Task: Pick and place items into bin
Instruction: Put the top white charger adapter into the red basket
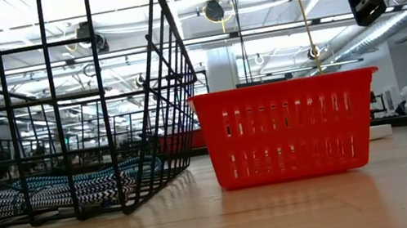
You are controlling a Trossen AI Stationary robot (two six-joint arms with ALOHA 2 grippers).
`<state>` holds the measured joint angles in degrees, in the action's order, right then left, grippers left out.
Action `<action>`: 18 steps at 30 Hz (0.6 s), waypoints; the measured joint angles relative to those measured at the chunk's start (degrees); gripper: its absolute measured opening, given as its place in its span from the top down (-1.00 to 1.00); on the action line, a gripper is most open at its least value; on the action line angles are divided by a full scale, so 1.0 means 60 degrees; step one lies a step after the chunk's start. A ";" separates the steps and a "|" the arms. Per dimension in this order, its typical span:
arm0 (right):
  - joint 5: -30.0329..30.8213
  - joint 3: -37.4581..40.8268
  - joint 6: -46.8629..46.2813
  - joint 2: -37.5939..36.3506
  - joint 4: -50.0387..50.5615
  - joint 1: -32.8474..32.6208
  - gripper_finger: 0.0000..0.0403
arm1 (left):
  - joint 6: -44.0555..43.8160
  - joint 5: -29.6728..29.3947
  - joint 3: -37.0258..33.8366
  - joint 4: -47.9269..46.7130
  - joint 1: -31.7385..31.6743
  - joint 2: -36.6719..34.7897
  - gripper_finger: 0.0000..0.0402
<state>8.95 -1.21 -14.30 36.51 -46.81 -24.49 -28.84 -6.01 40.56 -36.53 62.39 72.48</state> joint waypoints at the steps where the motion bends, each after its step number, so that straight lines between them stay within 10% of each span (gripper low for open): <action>1: 0.0000 0.0000 0.0000 -0.0002 -0.0008 0.0000 0.24 | -0.0020 0.0002 0.0000 0.0005 0.0000 0.0118 -0.19; 18: 0.0000 0.0007 0.0000 0.0000 -0.0004 0.0004 0.24 | 0.0036 -0.0048 0.0000 0.0070 -0.0014 0.1341 -0.63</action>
<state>8.95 -1.17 -14.31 36.51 -46.83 -24.47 -28.62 -6.30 40.56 -36.11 62.31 80.52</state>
